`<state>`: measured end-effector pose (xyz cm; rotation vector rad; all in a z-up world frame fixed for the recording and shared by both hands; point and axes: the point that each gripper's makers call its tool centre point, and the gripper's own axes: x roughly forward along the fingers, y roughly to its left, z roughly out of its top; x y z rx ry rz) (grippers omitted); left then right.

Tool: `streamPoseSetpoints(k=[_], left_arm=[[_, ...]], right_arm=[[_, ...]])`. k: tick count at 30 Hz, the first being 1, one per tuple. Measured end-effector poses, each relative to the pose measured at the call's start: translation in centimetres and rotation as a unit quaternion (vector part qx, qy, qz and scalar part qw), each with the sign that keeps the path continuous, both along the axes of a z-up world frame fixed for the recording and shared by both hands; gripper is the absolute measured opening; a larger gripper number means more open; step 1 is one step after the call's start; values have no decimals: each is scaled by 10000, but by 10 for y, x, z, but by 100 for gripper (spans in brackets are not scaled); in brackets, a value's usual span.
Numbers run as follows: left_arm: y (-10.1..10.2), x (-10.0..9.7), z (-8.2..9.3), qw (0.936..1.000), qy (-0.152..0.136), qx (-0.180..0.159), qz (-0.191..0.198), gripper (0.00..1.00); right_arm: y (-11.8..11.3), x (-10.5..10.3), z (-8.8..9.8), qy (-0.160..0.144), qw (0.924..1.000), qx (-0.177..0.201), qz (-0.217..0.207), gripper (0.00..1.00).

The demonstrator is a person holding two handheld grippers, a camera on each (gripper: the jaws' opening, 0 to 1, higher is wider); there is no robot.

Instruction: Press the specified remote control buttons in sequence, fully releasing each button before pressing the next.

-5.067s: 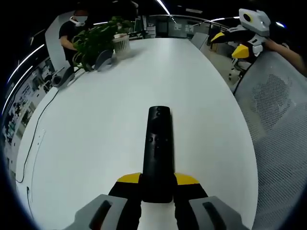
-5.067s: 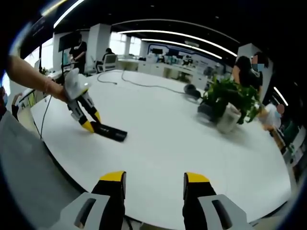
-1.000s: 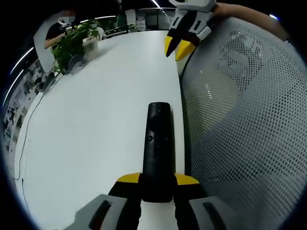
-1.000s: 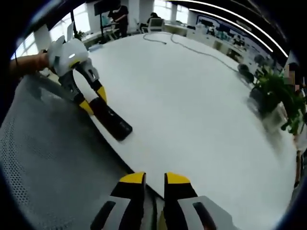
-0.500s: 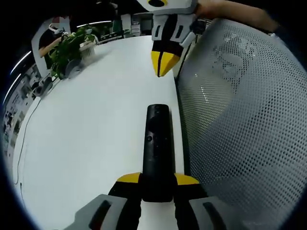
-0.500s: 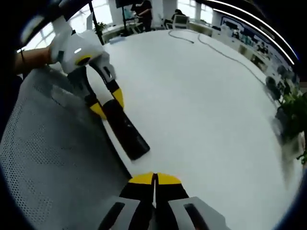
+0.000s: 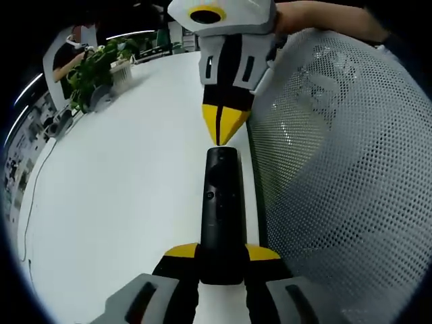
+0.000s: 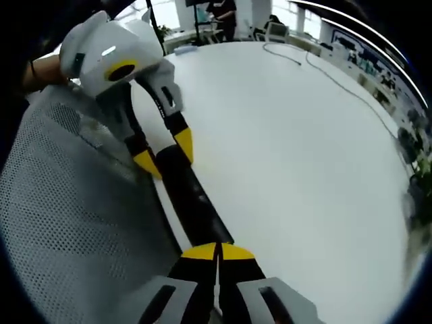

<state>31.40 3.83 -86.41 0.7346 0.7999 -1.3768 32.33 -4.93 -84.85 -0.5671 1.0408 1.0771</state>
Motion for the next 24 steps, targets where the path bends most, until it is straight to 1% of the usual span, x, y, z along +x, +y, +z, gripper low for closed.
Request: streamPoseSetpoints(k=[4,7,9,11,12,14,15,18,20,21,22,24], left_arm=[[0,0,0,10000,9,3,-7,25],[0,0,0,10000,9,15,-11,25],[0,0,0,10000,12,15,-12,25],[0,0,0,10000,16,11,-12,25],[0,0,0,10000,19,6,-10,25],[0,0,0,10000,27,0,-3,25],[0,0,0,10000,28,0,0,25],[0,0,0,10000,29,4,5,25],[0,0,0,10000,33,3,10,25],[0,0,1,10000,30,1,9,25],[0,0,1,10000,28,-1,9,25],[0,0,1,10000,23,-13,7,25]], right_arm=[[-1,-2,-4,4,9998,-150,133,0],[0,-3,-6,-77,9993,-223,301,0],[-1,-3,-6,-108,9990,-264,336,0],[-1,-2,-7,-266,9963,-418,703,0],[-1,-3,-7,-383,9930,-531,983,0],[0,-3,-8,-512,9878,-669,1309,0],[0,-4,-8,-552,9861,-712,1395,0],[1,-3,-8,-377,9901,-728,1140,0],[0,-2,-8,-374,9887,-731,1253,0],[0,-1,-8,-330,9901,-681,1183,0],[0,-2,-8,-264,9933,-580,969,0],[0,-1,-7,-178,9962,-381,756,0]])
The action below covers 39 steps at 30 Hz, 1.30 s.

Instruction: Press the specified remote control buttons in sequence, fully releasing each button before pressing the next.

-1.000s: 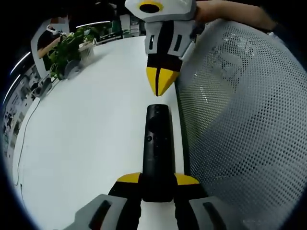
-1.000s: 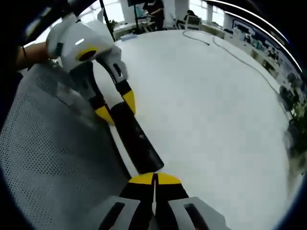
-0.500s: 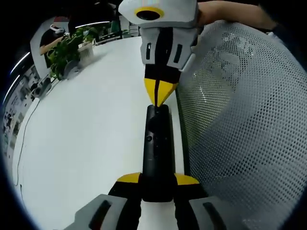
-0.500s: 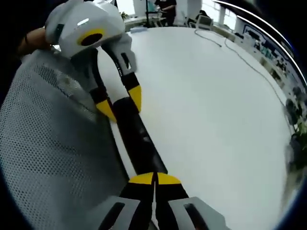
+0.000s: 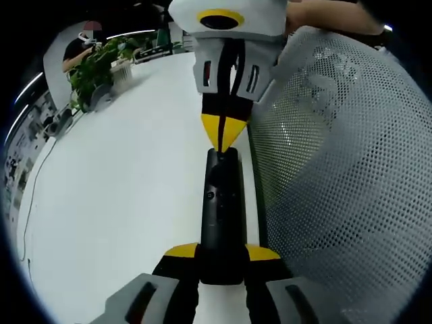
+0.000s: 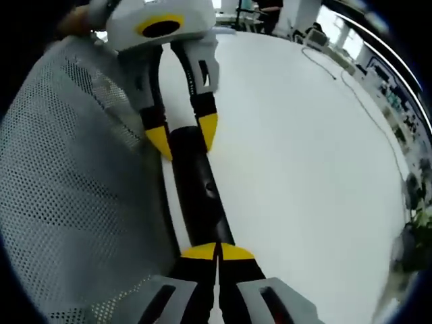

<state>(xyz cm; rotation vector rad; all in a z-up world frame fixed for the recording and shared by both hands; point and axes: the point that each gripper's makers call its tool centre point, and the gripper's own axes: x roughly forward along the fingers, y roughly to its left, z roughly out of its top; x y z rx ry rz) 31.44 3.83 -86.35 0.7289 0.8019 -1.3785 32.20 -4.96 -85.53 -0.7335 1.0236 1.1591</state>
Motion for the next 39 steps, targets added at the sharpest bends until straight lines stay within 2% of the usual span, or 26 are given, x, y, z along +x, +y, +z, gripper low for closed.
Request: streamPoseSetpoints(k=[2,4,8,18,19,29,34,36,39], left_arm=[[0,0,0,10000,-2,-11,1,25],[0,0,0,10000,-9,-19,-3,25],[0,0,0,10000,-7,-16,-13,25],[0,0,0,10000,-5,-46,-11,25],[0,0,0,10000,-8,-43,-16,25],[0,0,0,10000,4,-60,-23,25],[0,0,0,10000,15,-85,-12,25],[0,0,0,10000,12,-90,-11,25],[0,0,0,10000,11,-89,-15,25]], right_arm=[[-1,0,1,53,9997,202,-79,0],[-1,0,1,146,9989,288,-330,0],[2,-2,3,-30,9997,210,-122,0],[14,-5,1,-11,9997,224,123,0],[14,-4,2,-109,9995,194,206,0],[13,-2,0,-37,9999,108,109,0],[13,-2,2,104,9994,306,-159,0],[13,-3,3,94,9992,330,-206,0],[19,-3,5,-53,9993,375,-46,0]])
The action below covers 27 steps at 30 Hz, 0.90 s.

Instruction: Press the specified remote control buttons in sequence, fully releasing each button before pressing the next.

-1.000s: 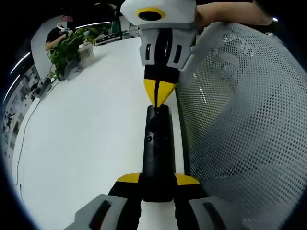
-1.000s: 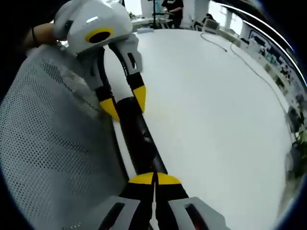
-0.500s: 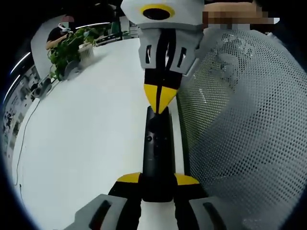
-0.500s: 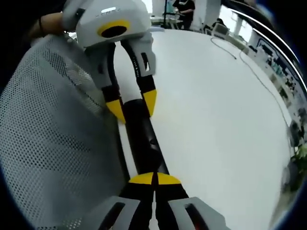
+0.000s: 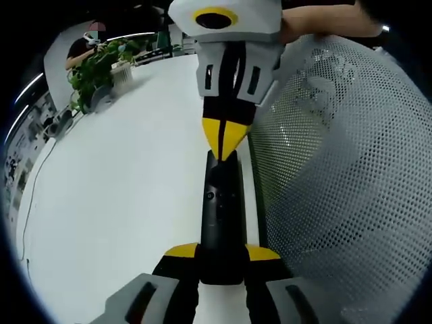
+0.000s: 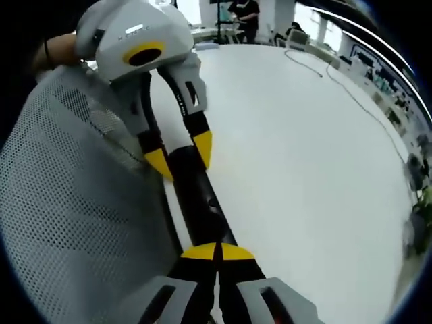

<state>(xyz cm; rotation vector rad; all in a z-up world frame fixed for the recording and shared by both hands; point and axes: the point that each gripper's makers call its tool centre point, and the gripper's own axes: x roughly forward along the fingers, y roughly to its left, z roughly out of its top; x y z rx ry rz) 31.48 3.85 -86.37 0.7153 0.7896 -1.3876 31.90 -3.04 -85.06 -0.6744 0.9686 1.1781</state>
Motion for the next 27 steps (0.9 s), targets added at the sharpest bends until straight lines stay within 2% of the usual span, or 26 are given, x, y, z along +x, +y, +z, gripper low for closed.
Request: streamPoseSetpoints(k=[5,7,8,9,17,21,23,27], left_arm=[[0,0,0,10000,5,-11,2,25],[0,0,0,10000,9,-14,5,25],[0,0,0,10000,9,-14,5,25],[0,0,0,10000,7,-15,3,25],[0,0,0,10000,16,-25,-5,25],[0,0,0,10000,21,-36,0,25],[0,0,1,10000,19,-35,0,25],[0,0,1,10000,17,-39,7,25]], right_arm=[[7,0,-1,5,9999,24,151,0],[4,-3,-5,-56,9991,-156,391,0],[7,-1,-3,-170,9985,-93,504,0],[4,-3,-3,-115,9988,-154,453,0],[6,-2,-4,-296,9942,-304,990,0],[5,-2,-4,-311,9944,-274,971,0],[5,-2,-3,-181,9971,-126,735,0],[5,-4,-1,-223,9969,-80,756,3]])
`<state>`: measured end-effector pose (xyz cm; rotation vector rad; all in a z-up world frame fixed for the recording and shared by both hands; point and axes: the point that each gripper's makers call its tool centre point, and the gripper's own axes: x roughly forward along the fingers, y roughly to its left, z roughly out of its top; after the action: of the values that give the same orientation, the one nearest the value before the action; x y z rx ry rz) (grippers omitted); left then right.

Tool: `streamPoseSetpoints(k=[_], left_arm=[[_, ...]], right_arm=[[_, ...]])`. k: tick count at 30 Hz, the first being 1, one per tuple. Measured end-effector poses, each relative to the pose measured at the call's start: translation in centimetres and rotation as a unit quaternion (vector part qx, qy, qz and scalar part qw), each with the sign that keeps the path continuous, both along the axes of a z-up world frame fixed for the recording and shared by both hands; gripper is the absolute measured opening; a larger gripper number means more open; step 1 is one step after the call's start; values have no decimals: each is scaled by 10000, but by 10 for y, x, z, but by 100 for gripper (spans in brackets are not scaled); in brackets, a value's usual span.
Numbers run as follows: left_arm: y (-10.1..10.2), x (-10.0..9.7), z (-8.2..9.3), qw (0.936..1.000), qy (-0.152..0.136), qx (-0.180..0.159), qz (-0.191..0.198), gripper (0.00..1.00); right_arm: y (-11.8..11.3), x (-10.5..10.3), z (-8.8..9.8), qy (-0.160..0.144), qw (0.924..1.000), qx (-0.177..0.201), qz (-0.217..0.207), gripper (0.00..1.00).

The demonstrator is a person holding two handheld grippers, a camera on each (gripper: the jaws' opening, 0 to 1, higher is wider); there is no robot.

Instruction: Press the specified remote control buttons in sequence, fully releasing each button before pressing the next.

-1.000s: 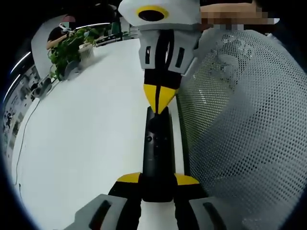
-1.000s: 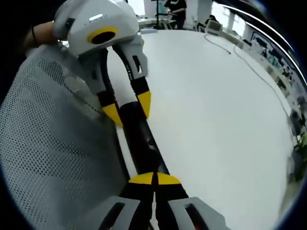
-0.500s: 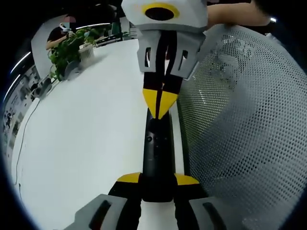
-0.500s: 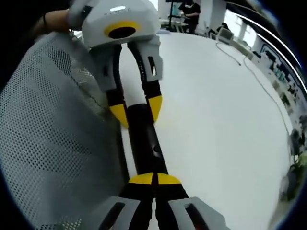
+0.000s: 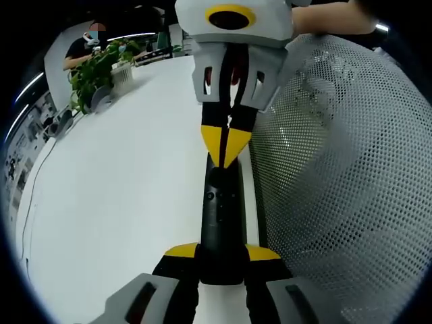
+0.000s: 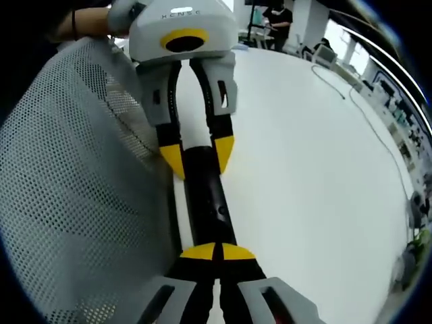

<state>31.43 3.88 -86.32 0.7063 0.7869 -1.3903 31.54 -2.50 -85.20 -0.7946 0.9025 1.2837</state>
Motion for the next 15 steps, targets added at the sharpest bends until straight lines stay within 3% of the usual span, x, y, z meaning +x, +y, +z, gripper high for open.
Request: streamPoseSetpoints(k=[15], left_arm=[[0,0,0,10000,-2,-3,-17,25]], right_arm=[[4,0,-3,-20,9995,-178,272,5]])
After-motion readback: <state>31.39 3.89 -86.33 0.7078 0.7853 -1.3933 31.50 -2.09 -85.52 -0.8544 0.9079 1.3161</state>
